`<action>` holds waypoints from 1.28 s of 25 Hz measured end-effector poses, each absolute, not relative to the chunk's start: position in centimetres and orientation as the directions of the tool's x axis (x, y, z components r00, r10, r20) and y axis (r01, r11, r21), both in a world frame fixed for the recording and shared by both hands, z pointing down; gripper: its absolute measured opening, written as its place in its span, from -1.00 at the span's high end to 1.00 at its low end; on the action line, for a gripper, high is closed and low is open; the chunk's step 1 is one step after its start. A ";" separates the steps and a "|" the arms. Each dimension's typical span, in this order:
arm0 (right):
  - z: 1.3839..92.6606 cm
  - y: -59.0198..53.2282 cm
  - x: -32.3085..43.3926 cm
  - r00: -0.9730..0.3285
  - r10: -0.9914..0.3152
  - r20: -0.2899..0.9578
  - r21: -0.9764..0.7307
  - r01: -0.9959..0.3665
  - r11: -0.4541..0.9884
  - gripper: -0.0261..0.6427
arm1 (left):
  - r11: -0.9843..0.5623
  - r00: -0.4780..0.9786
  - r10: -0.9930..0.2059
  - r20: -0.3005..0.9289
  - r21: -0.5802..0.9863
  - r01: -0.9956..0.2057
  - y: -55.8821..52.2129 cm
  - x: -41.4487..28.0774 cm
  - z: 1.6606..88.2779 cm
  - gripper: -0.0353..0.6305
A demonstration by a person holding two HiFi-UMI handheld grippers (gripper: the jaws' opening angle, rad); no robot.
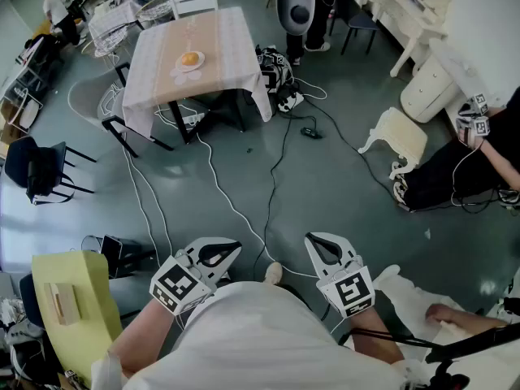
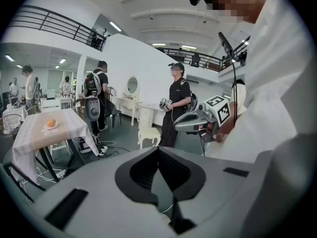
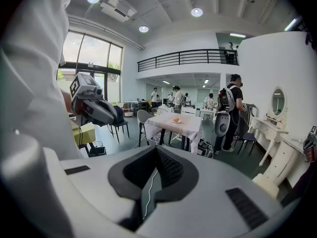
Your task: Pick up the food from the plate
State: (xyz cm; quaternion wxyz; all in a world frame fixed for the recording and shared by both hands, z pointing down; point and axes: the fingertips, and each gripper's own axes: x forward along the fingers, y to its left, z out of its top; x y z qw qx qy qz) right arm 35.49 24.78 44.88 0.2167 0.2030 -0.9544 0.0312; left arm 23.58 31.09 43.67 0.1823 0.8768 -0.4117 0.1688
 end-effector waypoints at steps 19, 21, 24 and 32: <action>43.1 26.3 22.1 -0.870 -0.307 0.385 0.081 -0.300 0.951 0.88 | -0.463 0.491 -0.799 0.347 0.167 -0.871 32.6 10.5 42.7 0.87; 42.7 26.3 19.1 -0.865 -0.319 0.387 0.090 -0.308 0.947 0.77 | -0.441 0.474 -0.818 0.327 0.174 -0.881 32.7 7.6 42.3 0.87; 42.6 26.5 14.7 -0.860 -0.328 0.390 0.086 -0.321 0.943 0.58 | -0.446 0.481 -0.821 0.308 0.180 -0.877 33.7 4.1 42.2 0.87; 43.4 25.9 6.7 -0.844 -0.305 0.441 0.087 -0.299 0.950 0.50 | -0.398 0.459 -0.826 0.328 0.236 -0.886 32.3 -5.3 44.6 0.60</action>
